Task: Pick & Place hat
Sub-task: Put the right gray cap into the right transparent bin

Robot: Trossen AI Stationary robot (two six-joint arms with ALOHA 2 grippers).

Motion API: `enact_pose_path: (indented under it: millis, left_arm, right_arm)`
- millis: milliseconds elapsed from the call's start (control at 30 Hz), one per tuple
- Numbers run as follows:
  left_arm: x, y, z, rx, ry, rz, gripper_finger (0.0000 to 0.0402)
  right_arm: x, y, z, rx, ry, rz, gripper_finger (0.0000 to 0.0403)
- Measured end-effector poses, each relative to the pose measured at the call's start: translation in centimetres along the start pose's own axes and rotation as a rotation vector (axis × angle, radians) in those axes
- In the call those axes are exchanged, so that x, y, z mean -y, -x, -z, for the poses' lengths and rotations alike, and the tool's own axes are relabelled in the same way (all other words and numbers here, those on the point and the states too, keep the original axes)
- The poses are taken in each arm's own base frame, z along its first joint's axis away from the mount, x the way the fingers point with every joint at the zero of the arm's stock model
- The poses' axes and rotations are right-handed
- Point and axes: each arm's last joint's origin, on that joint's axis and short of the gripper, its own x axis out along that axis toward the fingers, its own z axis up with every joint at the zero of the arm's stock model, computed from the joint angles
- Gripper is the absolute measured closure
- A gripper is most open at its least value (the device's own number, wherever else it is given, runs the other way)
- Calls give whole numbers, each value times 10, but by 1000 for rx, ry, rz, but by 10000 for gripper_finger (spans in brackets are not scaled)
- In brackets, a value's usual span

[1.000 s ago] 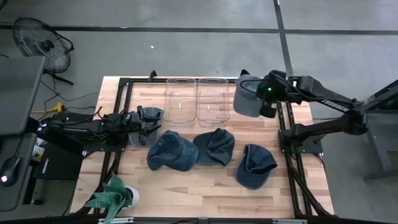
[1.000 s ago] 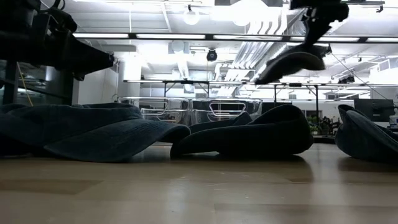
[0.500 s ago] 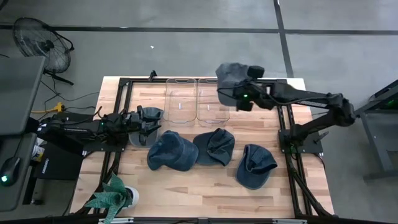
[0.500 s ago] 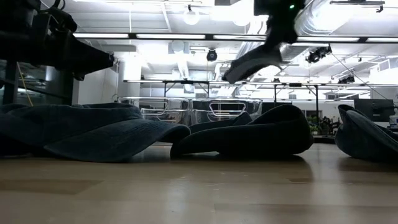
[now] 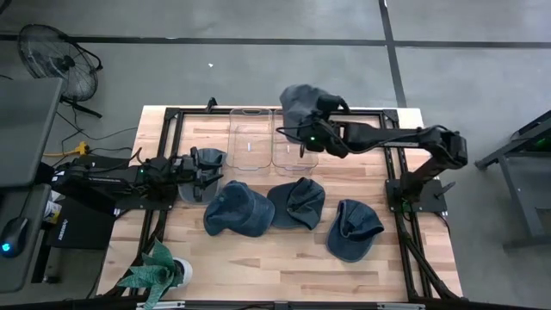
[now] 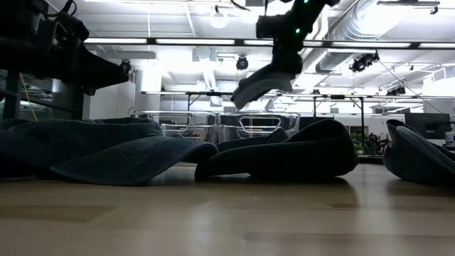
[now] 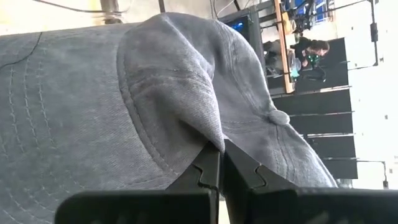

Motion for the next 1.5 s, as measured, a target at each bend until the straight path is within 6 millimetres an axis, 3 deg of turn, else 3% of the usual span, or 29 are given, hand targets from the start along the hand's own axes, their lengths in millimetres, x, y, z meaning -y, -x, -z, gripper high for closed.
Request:
enact_pose_path:
  millis: [200,733,1500]
  left_arm:
    - [0,0,0,-2,-1,0,236]
    - [0,0,1,-7,-2,-1,236]
    - [0,0,3,-28,-6,-4,236]
  right_arm:
    - [-20,-11,-3,38,4,-4,403]
    - [-77,-32,32,173,-43,-20,403]
    - [-86,-33,40,197,-49,-152,395]
